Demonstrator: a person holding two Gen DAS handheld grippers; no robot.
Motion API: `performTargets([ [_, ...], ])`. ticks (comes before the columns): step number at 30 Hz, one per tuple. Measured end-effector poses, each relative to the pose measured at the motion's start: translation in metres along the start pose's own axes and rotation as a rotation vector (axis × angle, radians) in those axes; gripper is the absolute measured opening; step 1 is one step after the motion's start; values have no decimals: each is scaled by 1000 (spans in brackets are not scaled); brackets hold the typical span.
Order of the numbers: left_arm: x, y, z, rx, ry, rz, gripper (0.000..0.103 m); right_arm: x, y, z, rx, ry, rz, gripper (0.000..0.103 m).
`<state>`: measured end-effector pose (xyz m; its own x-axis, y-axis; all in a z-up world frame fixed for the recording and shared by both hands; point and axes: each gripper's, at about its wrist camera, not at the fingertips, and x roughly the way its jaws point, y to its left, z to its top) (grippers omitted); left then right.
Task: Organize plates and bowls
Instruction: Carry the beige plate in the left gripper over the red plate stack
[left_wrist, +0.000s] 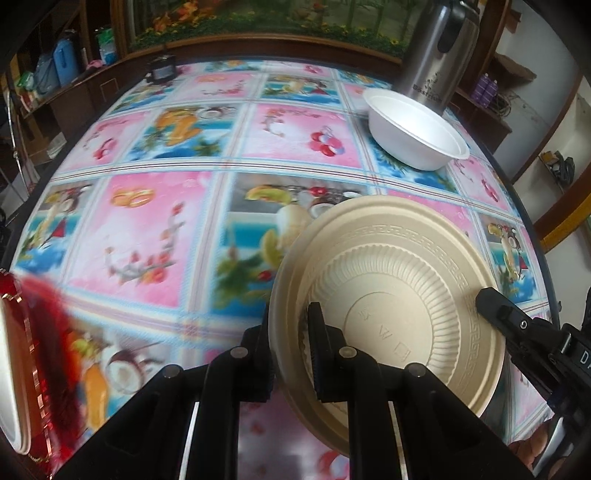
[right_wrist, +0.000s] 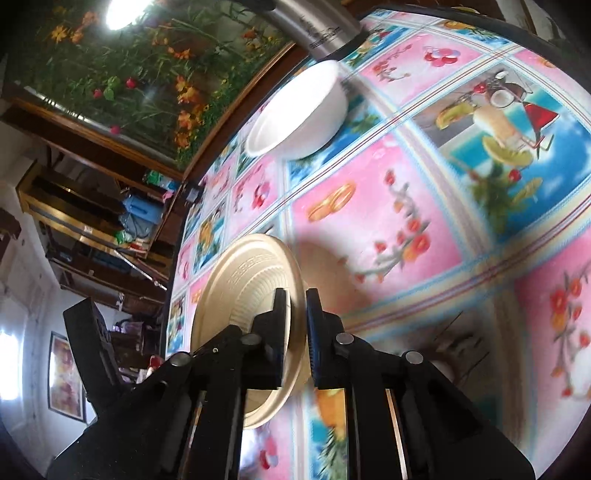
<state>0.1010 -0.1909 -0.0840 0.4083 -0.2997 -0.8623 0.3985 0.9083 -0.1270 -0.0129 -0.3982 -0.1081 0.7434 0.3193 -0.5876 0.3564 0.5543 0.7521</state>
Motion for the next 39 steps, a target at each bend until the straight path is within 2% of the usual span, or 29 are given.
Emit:
performTargets([
  [7,-46,26,-8,-22,-92,34,14,-6,34,-17,-66,8,46,10],
  [12,-83,55,-14,-56,-176,74,14,-8,71,-33,-137,19,90,10],
  [17,-112,86,-22,-97,-232,91,14,-1,109,-51,-201,42,121,10],
  [24,-143,126,-36,-146,-307,159,14,19,152,-78,-275,93,163,10],
  [32,-159,174,-48,-233,-335,213,14,52,198,-109,-345,165,197,10],
  [39,-159,200,-54,-284,-332,237,14,73,223,-126,-375,215,215,10],
])
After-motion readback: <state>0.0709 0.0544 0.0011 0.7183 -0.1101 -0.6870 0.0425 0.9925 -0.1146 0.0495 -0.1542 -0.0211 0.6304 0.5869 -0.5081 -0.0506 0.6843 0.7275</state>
